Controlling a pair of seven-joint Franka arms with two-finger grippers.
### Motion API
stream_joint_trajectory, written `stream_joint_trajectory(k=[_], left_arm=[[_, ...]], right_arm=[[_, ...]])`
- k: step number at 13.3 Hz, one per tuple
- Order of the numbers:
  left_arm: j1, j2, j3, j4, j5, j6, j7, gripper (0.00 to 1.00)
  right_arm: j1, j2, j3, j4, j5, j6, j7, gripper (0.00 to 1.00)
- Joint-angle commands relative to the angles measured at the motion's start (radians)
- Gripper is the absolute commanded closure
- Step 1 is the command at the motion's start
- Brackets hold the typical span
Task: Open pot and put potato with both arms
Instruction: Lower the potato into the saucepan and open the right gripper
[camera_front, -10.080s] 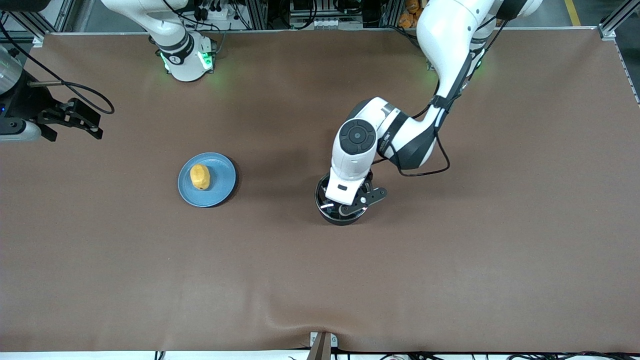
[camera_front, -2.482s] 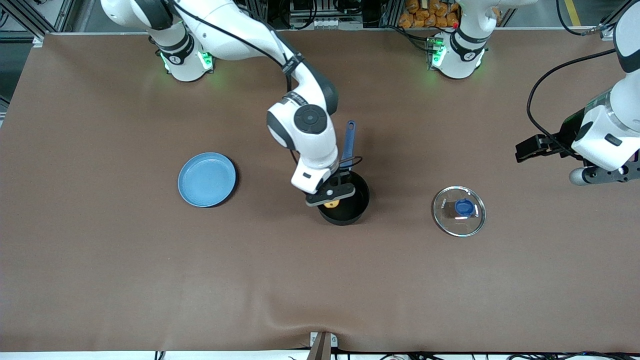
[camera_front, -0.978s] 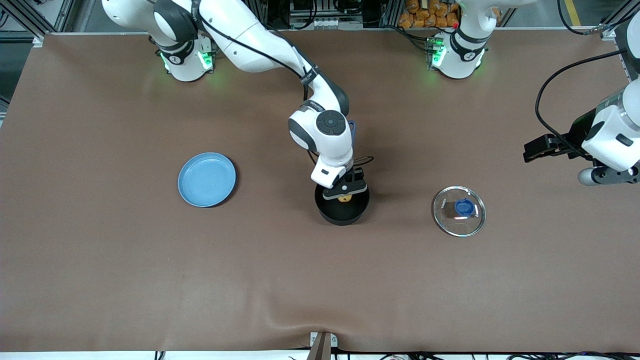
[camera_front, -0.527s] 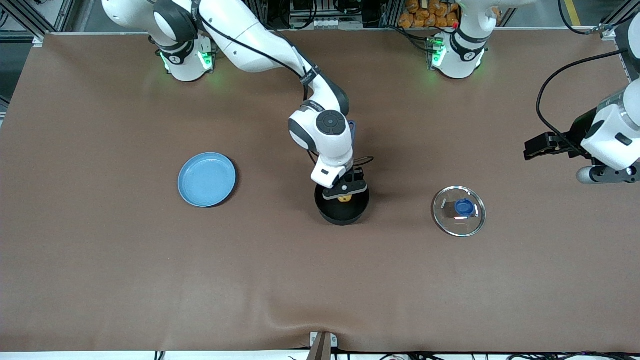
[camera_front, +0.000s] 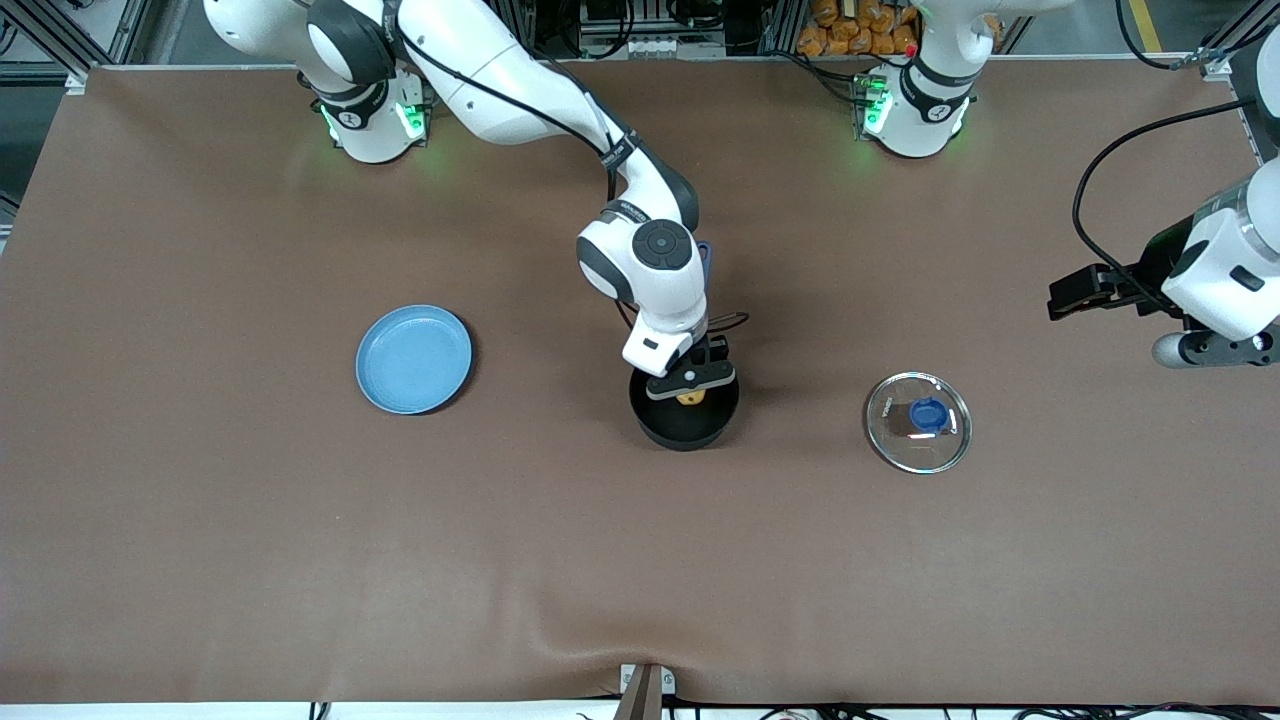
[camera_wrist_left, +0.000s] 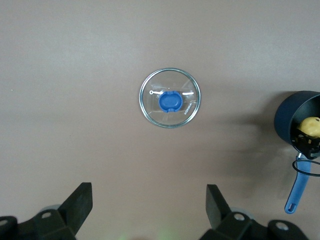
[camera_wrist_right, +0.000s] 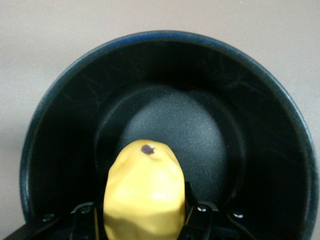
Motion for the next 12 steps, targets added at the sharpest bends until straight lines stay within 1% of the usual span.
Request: stream_joint_trajectory(k=[1,5,6,7,8,10,12], left_arm=[[0.003,-0.010,-0.002,-0.002,-0.004,-0.014,0.011,0.00],[0.006,-0.010,0.000,-0.002,-0.004,-0.014,0.019,0.00],[0.006,-0.010,0.000,-0.002,-0.004,-0.013,0.020,0.00],[0.004,-0.010,0.000,-0.002,-0.004,-0.013,0.020,0.00],[0.003,-0.010,0.000,-0.002,-0.004,-0.013,0.017,0.00],[0.003,-0.010,-0.002,-0.002,-0.004,-0.013,0.016,0.00],[0.006,-0.012,-0.002,-0.002,-0.004,-0.014,0.020,0.00]], right_arm=[[0.005,0.015,-0.010,0.030,0.004,-0.009,0.017,0.38],[0.004,0.015,-0.010,0.030,0.004,-0.007,0.017,0.38],[0.004,0.015,-0.010,0.030,0.004,-0.007,0.017,0.35],[0.005,0.014,-0.010,0.030,0.004,-0.009,0.017,0.20],[0.005,0.011,-0.011,0.030,0.004,-0.009,0.017,0.14],[0.004,0.008,-0.011,0.030,0.004,-0.009,0.017,0.10],[0.001,0.000,-0.011,0.030,0.006,-0.016,0.016,0.11]])
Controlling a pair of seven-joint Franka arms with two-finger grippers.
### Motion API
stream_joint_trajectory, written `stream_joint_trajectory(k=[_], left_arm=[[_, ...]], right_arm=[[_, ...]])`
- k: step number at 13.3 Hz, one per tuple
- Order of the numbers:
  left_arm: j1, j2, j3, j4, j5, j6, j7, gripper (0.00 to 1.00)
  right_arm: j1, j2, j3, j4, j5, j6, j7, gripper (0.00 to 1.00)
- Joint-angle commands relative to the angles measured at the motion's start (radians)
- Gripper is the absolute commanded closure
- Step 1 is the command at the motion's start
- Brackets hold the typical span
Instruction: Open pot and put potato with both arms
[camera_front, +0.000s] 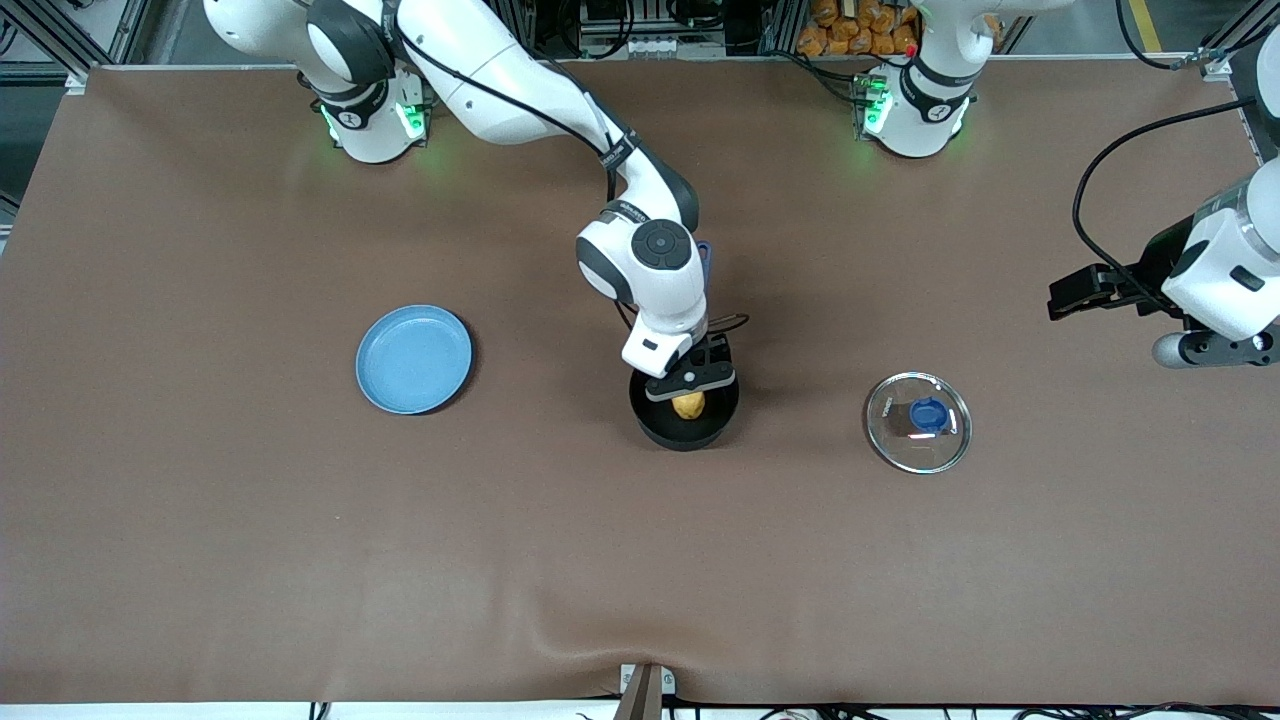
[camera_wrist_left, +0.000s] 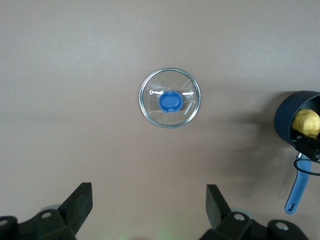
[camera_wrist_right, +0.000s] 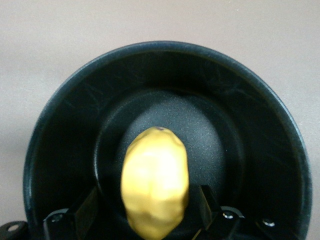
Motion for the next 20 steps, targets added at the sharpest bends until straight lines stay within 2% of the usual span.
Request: stream_joint_trajectory(k=[1,3,6,9,13,16,18,20], left_arm=[[0.006,-0.012,0.000,-0.002,-0.004,-0.015,0.020,0.00],[0.007,-0.010,0.001,-0.002,-0.004,-0.020,0.020,0.00],[0.006,-0.010,0.001,-0.002,-0.004,-0.020,0.020,0.00],[0.004,-0.010,0.001,-0.002,-0.004,-0.020,0.020,0.00],[0.003,-0.009,0.001,0.001,-0.003,-0.019,0.017,0.00],[0.004,-0.009,0.001,0.001,-0.003,-0.020,0.017,0.00],[0.003,-0.007,0.001,0.001,-0.003,-0.019,0.017,0.00],[0.004,-0.006,0.001,0.003,-0.001,-0.019,0.017,0.00]], right_arm=[[-0.001,-0.009,-0.006,0.022,0.007,-0.016,0.015,0.11],[-0.010,-0.040,-0.007,0.022,0.012,-0.053,0.013,0.12],[-0.033,-0.118,-0.007,0.023,0.013,-0.195,0.012,0.12],[-0.103,-0.280,-0.004,0.011,0.065,-0.331,0.006,0.11],[-0.189,-0.472,-0.006,-0.009,0.067,-0.596,-0.002,0.11],[-0.278,-0.590,-0.001,-0.026,0.067,-0.758,-0.123,0.10],[-0.352,-0.675,-0.001,-0.070,0.067,-0.835,-0.210,0.11],[-0.442,-0.759,0.002,-0.142,0.062,-0.848,-0.280,0.11]])
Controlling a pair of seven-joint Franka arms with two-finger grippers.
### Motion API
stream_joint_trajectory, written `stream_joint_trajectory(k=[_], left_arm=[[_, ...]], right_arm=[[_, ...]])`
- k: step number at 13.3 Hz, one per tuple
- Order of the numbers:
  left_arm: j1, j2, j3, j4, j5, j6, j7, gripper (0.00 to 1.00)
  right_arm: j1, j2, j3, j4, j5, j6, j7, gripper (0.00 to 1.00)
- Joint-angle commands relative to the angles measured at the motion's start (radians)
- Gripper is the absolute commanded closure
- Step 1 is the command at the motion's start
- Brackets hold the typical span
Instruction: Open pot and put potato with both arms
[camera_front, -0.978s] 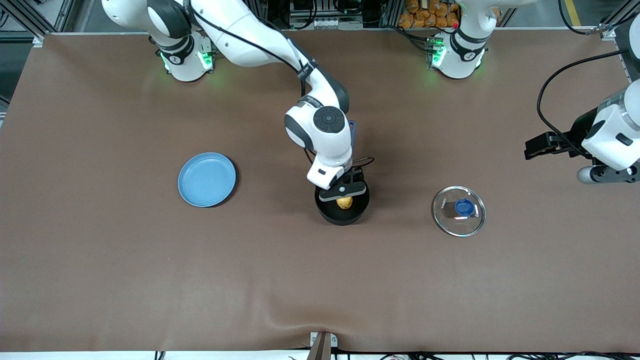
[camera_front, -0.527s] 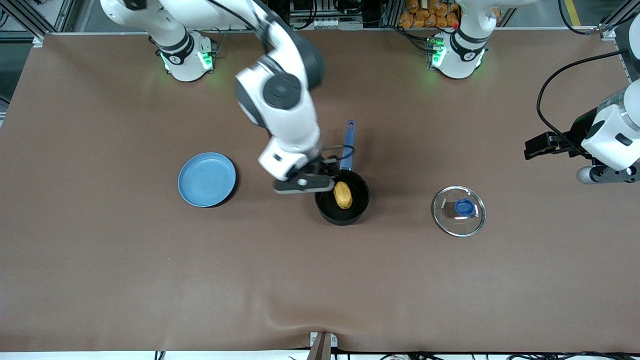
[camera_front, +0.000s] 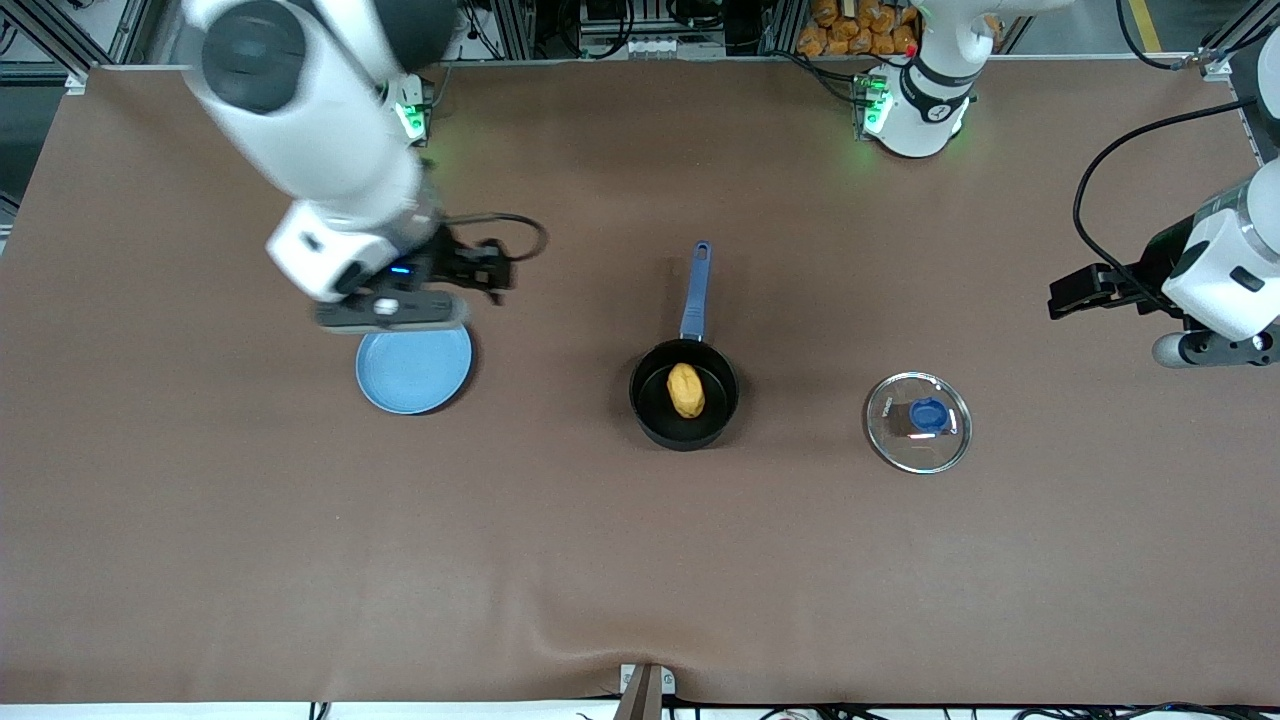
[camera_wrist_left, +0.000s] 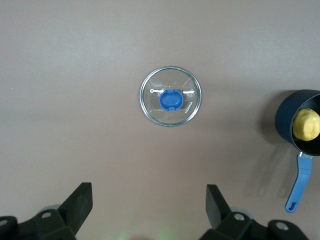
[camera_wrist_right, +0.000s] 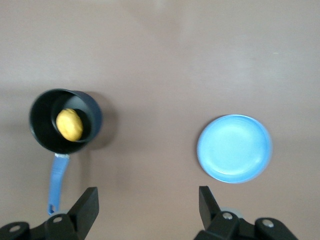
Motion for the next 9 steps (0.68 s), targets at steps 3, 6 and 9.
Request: stream_joint_trajectory(k=[3,6,9], left_arm=[[0.002,-0.004,0.000,0.006,-0.001,-0.013,0.013,0.00],[-0.001,-0.007,-0.001,0.003,-0.003,-0.015,0.003,0.00],[0.000,-0.026,-0.007,-0.017,-0.003,-0.023,0.000,0.00]], right_arm=[[-0.201,-0.192,0.025,-0.208,-0.050,-0.011,-0.190,0.11],[-0.336,-0.250,0.027,-0.278,-0.087,-0.003,-0.366,0.14],[-0.437,-0.287,0.027,-0.297,-0.094,-0.003,-0.526,0.14]])
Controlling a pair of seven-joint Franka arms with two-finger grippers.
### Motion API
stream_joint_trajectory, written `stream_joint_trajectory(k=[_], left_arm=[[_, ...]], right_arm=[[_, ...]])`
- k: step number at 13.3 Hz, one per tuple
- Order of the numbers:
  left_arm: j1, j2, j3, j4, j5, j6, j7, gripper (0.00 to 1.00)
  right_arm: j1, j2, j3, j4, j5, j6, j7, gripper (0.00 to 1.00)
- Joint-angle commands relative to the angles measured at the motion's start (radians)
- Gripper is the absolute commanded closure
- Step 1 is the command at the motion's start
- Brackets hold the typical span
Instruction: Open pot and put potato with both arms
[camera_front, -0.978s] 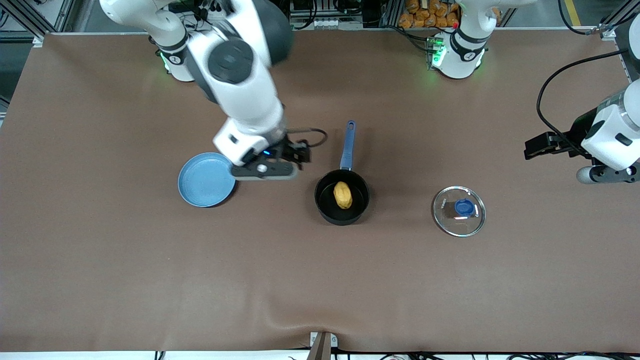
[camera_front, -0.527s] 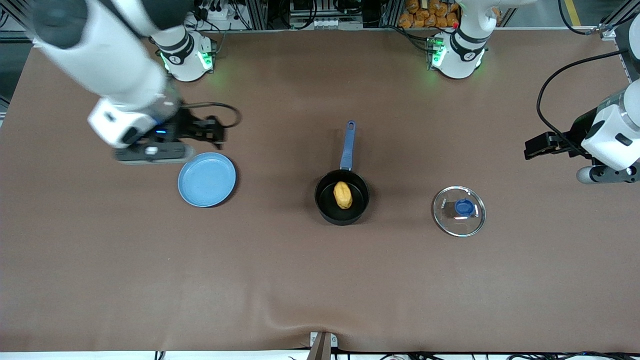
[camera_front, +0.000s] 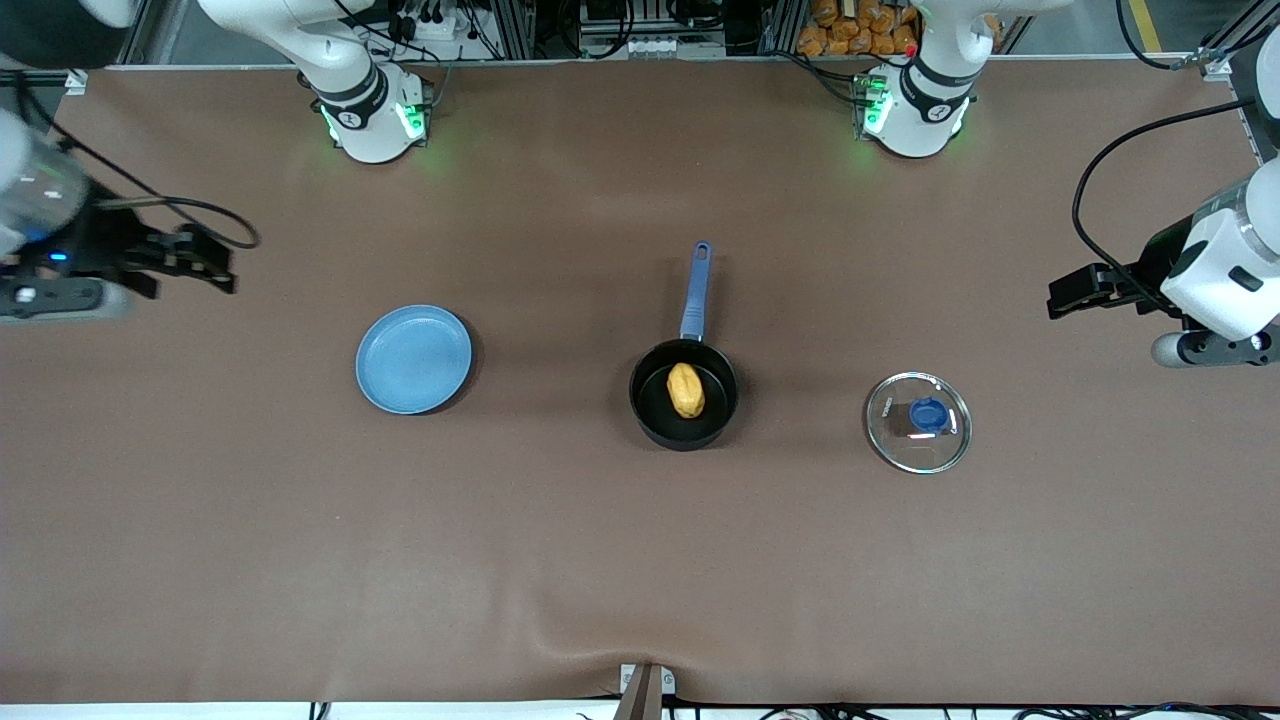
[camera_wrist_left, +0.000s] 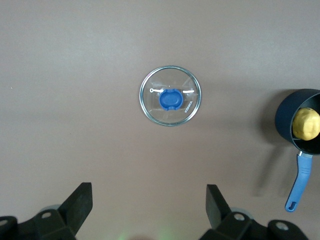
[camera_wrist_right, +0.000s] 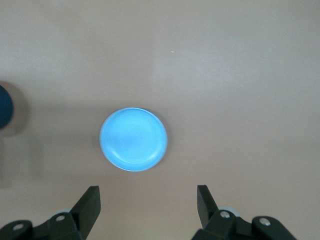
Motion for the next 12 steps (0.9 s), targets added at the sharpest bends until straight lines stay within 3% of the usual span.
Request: stream_joint_trajectory(k=[1,4,12], left_arm=[[-0.002,-0.044,-0.006,-0.043,-0.003,-0.011,-0.001,0.00],[0.001,-0.085,-0.007,-0.111,-0.003,0.030,-0.006,0.00],[-0.002,-0.075,-0.006,-0.091,0.008,0.032,0.008,0.00]], right_arm=[[-0.085,-0.069,0.026,-0.059,-0.025,0.015,-0.105,0.14],[-0.132,-0.077,0.026,-0.079,-0.036,0.017,-0.171,0.14],[-0.112,-0.076,0.003,-0.053,-0.037,-0.020,-0.174,0.12]])
